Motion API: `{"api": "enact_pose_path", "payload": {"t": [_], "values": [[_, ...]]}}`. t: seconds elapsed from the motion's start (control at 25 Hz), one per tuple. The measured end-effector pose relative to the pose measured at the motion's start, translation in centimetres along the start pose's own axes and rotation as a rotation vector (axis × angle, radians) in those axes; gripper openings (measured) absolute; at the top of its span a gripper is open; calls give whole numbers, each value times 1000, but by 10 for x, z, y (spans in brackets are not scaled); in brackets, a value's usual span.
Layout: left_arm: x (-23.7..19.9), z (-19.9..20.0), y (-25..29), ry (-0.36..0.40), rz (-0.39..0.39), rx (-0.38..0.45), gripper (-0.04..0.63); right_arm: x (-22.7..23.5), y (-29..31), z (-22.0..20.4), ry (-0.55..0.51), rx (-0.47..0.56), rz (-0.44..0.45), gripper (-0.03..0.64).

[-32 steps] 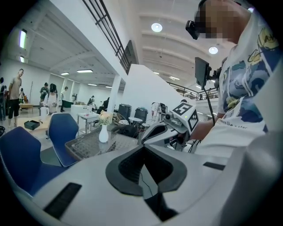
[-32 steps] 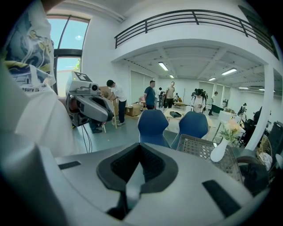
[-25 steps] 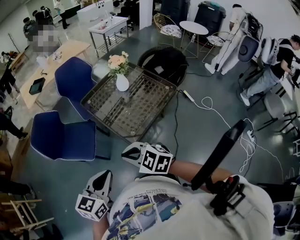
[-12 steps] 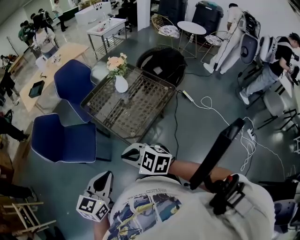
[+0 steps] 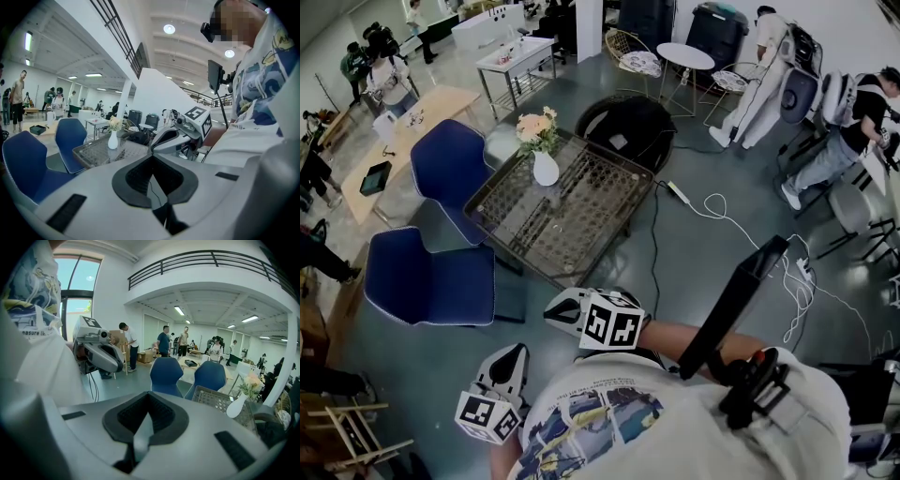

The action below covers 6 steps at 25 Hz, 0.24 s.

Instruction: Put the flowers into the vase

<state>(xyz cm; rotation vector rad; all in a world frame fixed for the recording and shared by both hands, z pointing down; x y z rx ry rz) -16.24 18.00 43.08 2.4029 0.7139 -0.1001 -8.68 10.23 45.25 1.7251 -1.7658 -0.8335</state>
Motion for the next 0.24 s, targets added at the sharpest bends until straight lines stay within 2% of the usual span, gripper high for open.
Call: {"api": "enact_pose_path", "payload": {"t": [0.24], "values": [[-7, -2, 3, 0, -3, 5, 9, 4, 6, 1, -4, -4, 3, 11]]}}
Point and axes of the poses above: the fingertips, and each gripper's own axes: y forward along the fingers, x to its right, z out of its top, the point moved 3 cm from there along -y, backward along the fingers, and after that the axes turned 14 degrees about -x, right-handed, at the moved point
